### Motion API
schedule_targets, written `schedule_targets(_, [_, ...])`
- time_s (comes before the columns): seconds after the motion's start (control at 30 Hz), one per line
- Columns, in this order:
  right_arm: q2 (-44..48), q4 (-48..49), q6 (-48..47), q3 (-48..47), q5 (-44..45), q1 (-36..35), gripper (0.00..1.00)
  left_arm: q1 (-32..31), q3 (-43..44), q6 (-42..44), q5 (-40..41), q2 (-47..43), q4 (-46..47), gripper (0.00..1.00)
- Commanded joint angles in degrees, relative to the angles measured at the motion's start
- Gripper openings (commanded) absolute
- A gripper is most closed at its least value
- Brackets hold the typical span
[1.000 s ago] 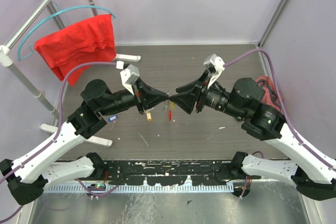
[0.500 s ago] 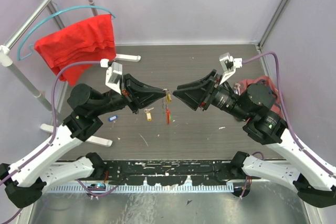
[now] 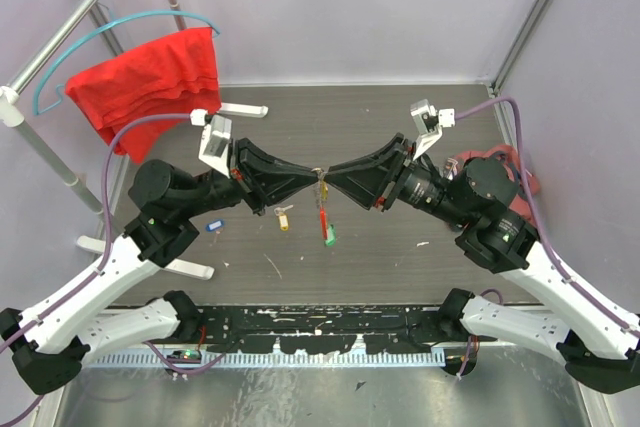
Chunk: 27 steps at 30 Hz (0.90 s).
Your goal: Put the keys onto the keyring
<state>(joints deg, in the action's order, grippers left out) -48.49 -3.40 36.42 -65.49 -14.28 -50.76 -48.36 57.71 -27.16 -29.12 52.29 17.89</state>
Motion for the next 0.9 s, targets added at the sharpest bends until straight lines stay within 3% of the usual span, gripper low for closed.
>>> schedule_targets(0.0, [0.2, 4.0, 0.5, -0.4, -0.8, 0.3, 0.32, 0.2, -0.1, -0.5, -0.4, -0.4, 4.3, 0.0])
schedule_targets(0.17, [0.1, 4.0, 0.5, -0.5, -1.3, 0.3, 0.25, 0.2, -0.2, -0.5, -0.2, -0.6, 4.4, 0.0])
schedule_targets(0.5, [-0.7, 4.6, 1.0, -0.3, -2.2, 0.3, 0.24, 0.2, -0.1, -0.7, -0.2, -0.6, 4.5, 0.0])
schedule_targets(0.67, [-0.5, 4.6, 0.8, -0.4, -2.1, 0.3, 0.04, 0.3, -0.1, -0.6, -0.1, -0.6, 4.5, 0.0])
schedule_targets(0.87, [-0.3, 2.8, 0.5, -0.7, -1.0, 0.3, 0.01, 0.2, -0.4, -0.5, 0.6, -0.8, 4.8, 0.0])
